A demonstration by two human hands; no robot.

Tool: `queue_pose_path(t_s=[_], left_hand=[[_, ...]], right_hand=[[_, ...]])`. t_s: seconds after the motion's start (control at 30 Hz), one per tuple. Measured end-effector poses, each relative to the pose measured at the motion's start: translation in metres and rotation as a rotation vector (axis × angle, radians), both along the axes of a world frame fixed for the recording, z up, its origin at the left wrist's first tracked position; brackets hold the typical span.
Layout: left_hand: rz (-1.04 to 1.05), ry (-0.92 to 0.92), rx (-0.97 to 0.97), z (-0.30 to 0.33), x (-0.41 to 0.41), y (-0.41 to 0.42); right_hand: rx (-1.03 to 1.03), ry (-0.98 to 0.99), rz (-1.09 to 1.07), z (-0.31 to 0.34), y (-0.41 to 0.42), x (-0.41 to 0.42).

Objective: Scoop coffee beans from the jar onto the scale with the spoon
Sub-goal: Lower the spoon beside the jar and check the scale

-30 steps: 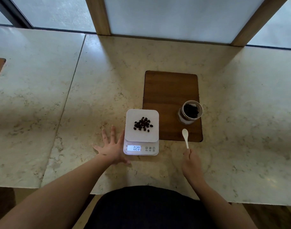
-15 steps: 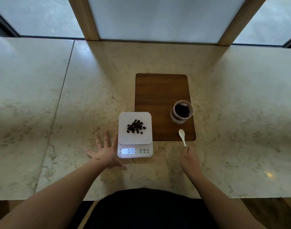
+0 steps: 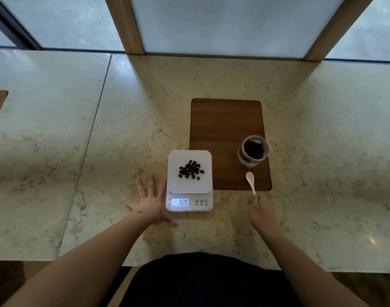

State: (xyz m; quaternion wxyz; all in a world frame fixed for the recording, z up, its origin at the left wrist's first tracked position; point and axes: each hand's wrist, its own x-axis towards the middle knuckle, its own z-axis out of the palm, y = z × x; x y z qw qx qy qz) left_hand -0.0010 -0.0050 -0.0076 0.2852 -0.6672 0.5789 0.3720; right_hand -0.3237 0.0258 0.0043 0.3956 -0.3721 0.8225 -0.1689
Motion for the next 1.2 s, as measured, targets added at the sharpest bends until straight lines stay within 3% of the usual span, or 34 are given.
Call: queue_pose_path(t_s=[0.3, 0.7, 0.9, 1.2], left_hand=[[-0.004, 0.010, -0.009, 0.004, 0.000, 0.001], [-0.009, 0.011, -0.013, 0.010, -0.004, 0.002], [-0.023, 0.016, -0.025, 0.011, -0.004, 0.003], [-0.015, 0.019, -0.049, 0.008, -0.003, 0.005]], right_hand=[[0.066, -0.101, -0.113, -0.004, -0.001, -0.002], [0.101, 0.297, 0.218, 0.001, -0.005, -0.017], [0.172, 0.333, 0.290, 0.001, -0.006, -0.019], [0.191, 0.269, 0.230, -0.007, -0.004, -0.018]])
